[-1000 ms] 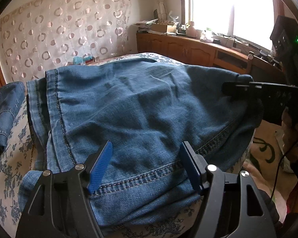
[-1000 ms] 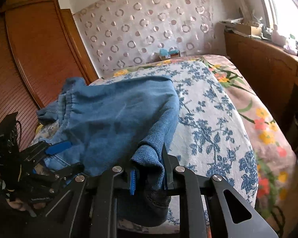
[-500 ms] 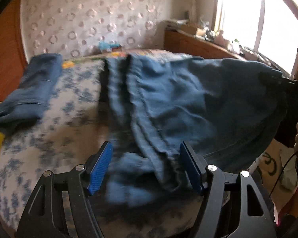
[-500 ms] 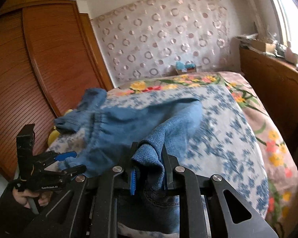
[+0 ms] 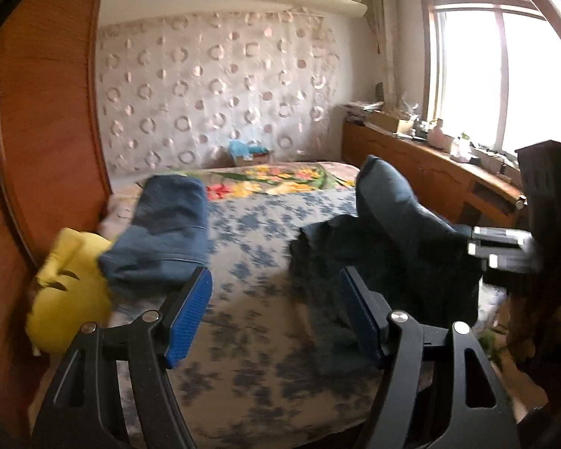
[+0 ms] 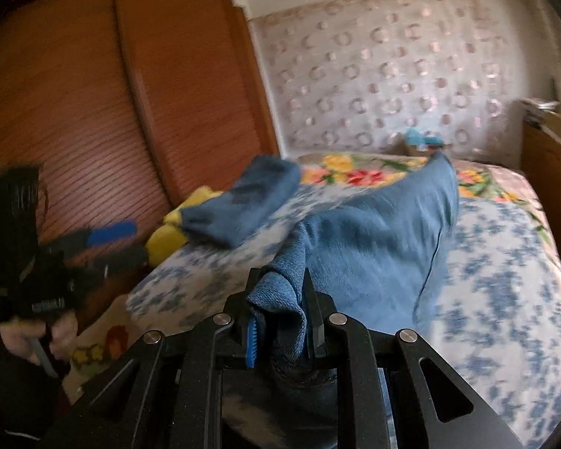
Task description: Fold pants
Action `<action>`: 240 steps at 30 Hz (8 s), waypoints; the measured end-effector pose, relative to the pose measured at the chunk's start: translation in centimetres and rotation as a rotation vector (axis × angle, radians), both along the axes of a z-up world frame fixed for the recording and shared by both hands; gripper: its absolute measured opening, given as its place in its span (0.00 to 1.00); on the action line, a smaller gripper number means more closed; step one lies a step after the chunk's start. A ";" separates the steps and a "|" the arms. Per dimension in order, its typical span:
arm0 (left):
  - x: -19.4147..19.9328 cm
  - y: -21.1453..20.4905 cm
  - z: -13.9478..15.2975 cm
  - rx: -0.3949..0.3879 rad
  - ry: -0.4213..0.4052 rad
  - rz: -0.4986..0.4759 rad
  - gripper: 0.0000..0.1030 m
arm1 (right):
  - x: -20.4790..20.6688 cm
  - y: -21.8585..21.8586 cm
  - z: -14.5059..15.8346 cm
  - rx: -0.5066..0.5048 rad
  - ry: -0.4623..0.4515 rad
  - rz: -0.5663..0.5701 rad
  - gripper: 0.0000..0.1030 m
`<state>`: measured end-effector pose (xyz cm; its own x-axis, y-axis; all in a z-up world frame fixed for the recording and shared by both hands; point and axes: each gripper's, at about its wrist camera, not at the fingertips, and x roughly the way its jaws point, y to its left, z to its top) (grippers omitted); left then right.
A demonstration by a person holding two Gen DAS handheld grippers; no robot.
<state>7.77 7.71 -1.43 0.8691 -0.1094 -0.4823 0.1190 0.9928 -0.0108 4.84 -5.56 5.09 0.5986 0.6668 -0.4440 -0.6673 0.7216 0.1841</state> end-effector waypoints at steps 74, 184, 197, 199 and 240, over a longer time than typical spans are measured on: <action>0.1 -5.9 -9.2 -0.064 0.234 -0.147 0.69 | 16.0 4.6 -9.5 -0.158 0.190 -0.093 0.64; 23.1 13.7 8.6 -0.002 0.048 -0.064 0.20 | 11.9 19.3 0.6 0.020 -0.034 0.235 0.17; 30.4 18.7 -2.1 -0.085 0.224 0.039 0.21 | 18.9 25.1 -5.1 -0.065 0.080 0.184 0.18; 30.5 18.8 -2.2 -0.098 0.223 0.044 0.21 | 19.2 25.0 -4.8 -0.067 0.079 0.200 0.18; 12.6 4.4 3.9 0.002 0.001 0.009 0.67 | 5.4 7.5 1.6 -0.026 -0.032 -0.076 0.42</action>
